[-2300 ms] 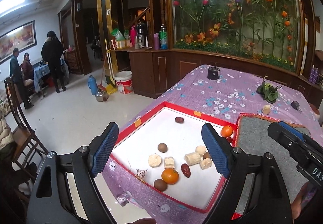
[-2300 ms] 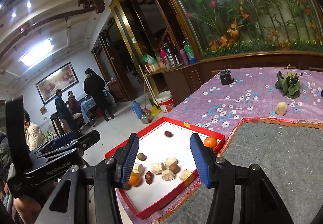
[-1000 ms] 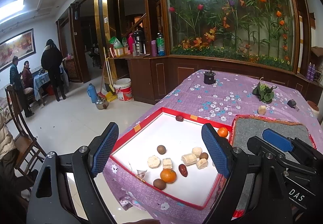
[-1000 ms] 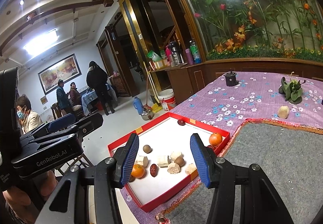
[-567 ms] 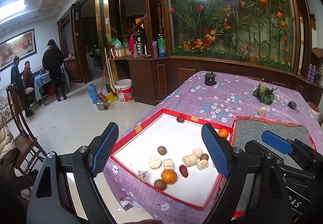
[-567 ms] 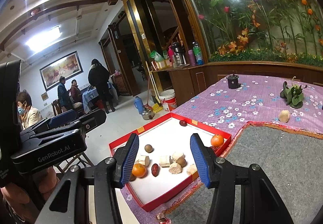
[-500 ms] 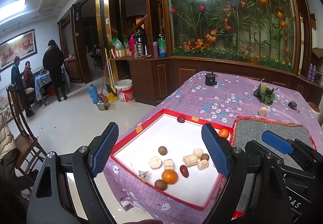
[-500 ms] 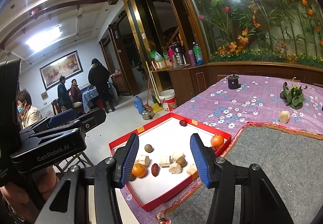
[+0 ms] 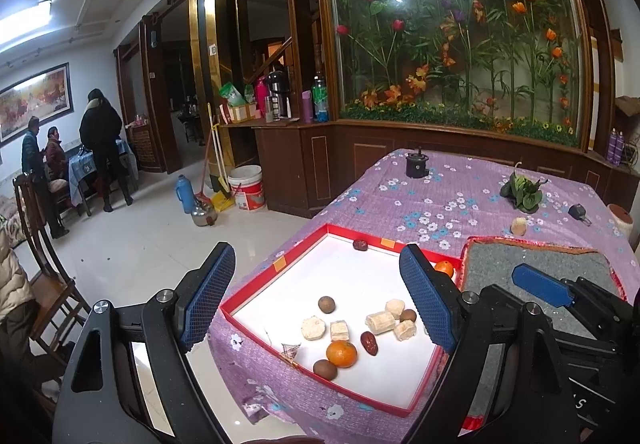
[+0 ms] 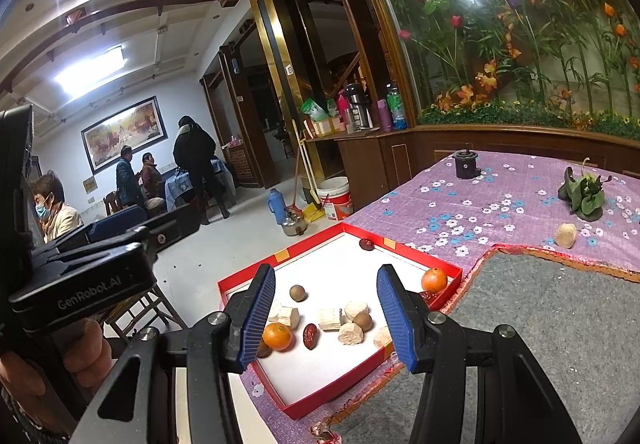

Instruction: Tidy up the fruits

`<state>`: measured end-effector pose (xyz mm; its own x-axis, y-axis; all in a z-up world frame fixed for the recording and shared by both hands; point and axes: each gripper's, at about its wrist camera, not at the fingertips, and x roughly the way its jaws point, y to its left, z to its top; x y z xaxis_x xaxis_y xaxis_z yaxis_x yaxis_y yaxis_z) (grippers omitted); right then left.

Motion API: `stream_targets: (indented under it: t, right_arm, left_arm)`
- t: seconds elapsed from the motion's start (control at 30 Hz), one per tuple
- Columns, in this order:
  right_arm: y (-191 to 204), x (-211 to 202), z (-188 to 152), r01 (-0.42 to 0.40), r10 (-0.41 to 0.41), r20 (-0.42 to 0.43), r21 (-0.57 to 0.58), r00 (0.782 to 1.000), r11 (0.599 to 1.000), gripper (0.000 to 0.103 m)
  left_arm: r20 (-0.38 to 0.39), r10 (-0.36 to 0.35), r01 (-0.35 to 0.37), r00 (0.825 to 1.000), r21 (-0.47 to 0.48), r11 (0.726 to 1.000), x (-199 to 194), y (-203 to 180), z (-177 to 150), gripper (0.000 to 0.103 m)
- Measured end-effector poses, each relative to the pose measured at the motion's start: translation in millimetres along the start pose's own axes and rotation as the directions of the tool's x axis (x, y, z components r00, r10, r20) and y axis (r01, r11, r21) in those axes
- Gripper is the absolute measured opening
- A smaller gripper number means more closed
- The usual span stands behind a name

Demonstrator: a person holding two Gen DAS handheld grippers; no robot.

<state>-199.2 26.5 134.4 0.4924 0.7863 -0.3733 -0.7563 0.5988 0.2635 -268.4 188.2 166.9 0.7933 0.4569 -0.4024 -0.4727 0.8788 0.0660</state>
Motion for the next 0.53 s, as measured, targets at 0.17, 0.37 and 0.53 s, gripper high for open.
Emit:
stream_targets:
  t: [0.17, 0.37, 0.53]
  right_arm:
    - [3.6, 2.3, -1.4, -0.003, 0.003, -0.005, -0.011, 1.000, 1.000, 0.051]
    - [3.7, 4.1, -2.5, -0.001, 0.001, -0.004, -0.012, 1.000, 1.000, 0.051]
    - [0.8, 4.9, -3.0, 0.000, 0.000, -0.005, 0.003, 1.000, 1.000, 0.051]
  left_arm:
    - [0.014, 0.012, -0.012, 1.000, 0.001, 1.000, -3.1, 1.6, -1.4, 0.085]
    - [0.010, 0.010, -0.010, 1.000, -0.013, 1.000, -3.4, 3.0, -2.0, 0.085]
    - [0.008, 0.004, -0.004, 1.000, -0.004, 1.000, -3.2, 0.8, -3.3, 0.085]
